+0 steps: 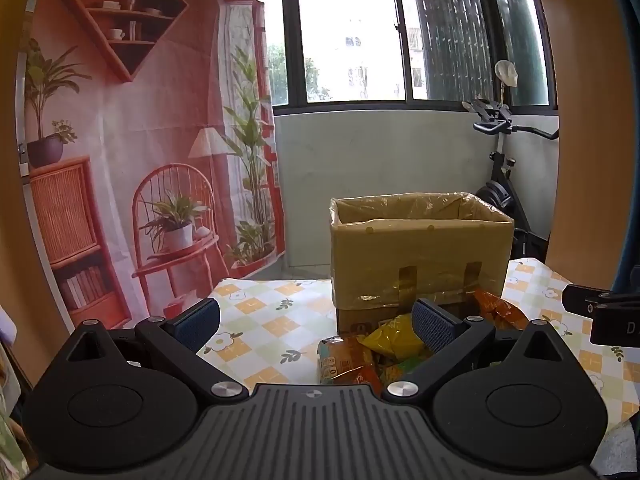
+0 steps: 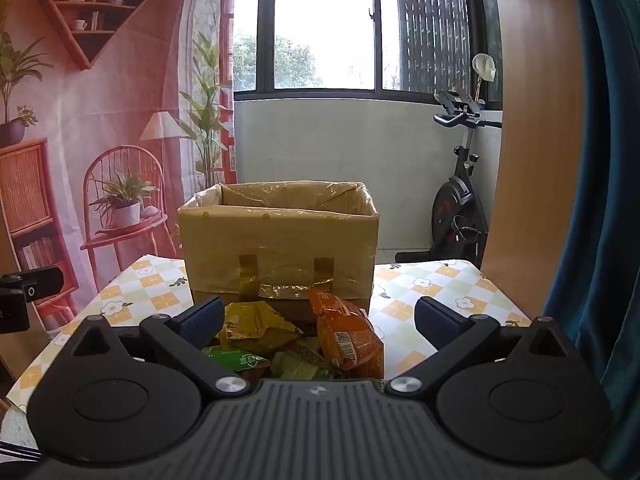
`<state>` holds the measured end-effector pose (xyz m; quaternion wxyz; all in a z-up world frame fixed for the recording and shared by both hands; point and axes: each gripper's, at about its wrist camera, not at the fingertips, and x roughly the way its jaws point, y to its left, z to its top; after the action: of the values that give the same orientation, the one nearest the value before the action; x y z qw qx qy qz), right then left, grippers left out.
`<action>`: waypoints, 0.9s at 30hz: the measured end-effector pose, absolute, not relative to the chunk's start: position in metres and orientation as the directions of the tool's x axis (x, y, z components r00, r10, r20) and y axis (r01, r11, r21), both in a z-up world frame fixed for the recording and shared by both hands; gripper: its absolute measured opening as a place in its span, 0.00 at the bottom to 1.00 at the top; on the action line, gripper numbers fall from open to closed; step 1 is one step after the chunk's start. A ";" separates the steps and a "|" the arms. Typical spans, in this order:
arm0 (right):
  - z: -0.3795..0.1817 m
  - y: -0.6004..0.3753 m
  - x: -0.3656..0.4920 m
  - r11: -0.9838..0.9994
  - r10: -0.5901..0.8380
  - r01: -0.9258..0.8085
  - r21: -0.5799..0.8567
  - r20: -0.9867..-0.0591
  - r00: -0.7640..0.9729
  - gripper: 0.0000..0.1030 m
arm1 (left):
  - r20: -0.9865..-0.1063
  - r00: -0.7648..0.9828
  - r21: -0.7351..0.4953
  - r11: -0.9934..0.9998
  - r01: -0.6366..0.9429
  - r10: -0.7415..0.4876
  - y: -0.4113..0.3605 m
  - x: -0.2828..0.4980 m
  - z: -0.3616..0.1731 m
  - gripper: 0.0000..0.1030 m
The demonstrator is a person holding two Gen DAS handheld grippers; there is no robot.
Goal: Organize snacks
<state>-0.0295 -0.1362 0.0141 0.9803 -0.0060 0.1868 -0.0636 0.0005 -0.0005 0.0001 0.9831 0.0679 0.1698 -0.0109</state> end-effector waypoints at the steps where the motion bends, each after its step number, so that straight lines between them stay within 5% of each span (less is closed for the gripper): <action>1: 0.014 -0.137 -0.029 0.992 -0.125 0.122 -0.031 -0.372 0.920 1.00 | -0.335 0.942 0.130 0.991 0.045 0.001 -0.001 0.001 0.000 1.00; 27: 0.015 -0.141 -0.028 0.992 -0.124 0.122 -0.027 -0.377 0.918 1.00 | -0.346 0.938 0.123 0.991 0.045 0.001 -0.003 0.002 -0.011 1.00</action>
<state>-0.0275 -0.1405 0.0150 0.9793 -0.0014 0.1925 -0.0628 0.0019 -0.0031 -0.0109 0.9823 0.0646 0.1752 -0.0113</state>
